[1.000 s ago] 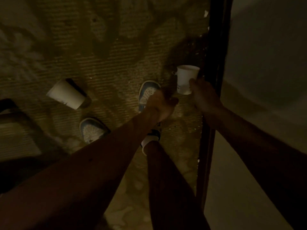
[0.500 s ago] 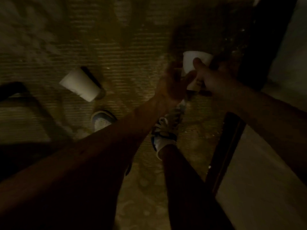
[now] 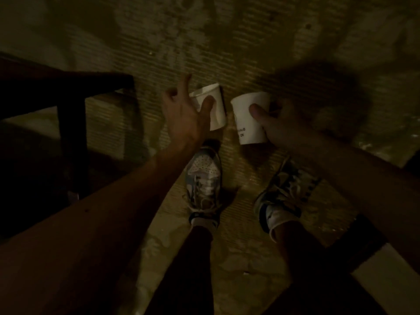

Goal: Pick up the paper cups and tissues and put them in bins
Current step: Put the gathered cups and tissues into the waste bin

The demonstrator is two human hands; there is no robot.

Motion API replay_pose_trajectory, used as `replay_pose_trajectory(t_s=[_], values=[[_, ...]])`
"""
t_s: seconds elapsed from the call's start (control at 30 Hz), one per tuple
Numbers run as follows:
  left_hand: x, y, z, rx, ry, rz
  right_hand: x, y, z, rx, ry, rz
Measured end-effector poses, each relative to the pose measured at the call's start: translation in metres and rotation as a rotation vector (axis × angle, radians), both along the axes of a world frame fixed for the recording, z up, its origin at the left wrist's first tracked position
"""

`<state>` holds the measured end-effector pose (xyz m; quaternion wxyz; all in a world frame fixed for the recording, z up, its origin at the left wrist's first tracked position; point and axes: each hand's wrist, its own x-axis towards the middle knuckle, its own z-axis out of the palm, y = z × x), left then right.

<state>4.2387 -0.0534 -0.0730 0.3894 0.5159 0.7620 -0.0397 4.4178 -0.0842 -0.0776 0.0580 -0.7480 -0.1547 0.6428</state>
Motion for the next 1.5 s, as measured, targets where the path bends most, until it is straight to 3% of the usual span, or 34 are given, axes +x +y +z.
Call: replay_pose_trajectory(t_s=[0.13,0.27,0.4,0.57,0.77,1.03,1.23,1.5], values=[[-0.014,-0.004,-0.015,-0.237,-0.159,0.019,-0.018,-0.005,-0.001,-0.014,-0.005,0.019],[-0.009,-0.007,0.023,-0.155,-0.299,0.07,-0.012,-0.007,0.035,-0.017,-0.032,-0.001],[0.004,0.004,0.099,-0.144,-0.433,0.059,0.009,0.01,0.114,0.005,-0.049,-0.055],[0.025,0.065,0.25,0.02,-0.53,0.193,0.021,0.057,0.275,0.24,-0.054,-0.113],[0.016,0.141,0.49,0.321,-0.728,0.3,0.001,0.122,0.511,0.49,0.055,-0.259],[-0.071,0.169,0.725,0.536,-0.923,0.274,-0.066,0.151,0.735,0.862,0.188,-0.146],[-0.135,0.174,0.81,0.545,-0.954,0.221,-0.109,0.165,0.811,0.936,0.234,-0.038],[-0.144,0.222,0.843,0.562,-1.005,0.314,-0.112,0.246,0.845,0.932,0.229,-0.074]])
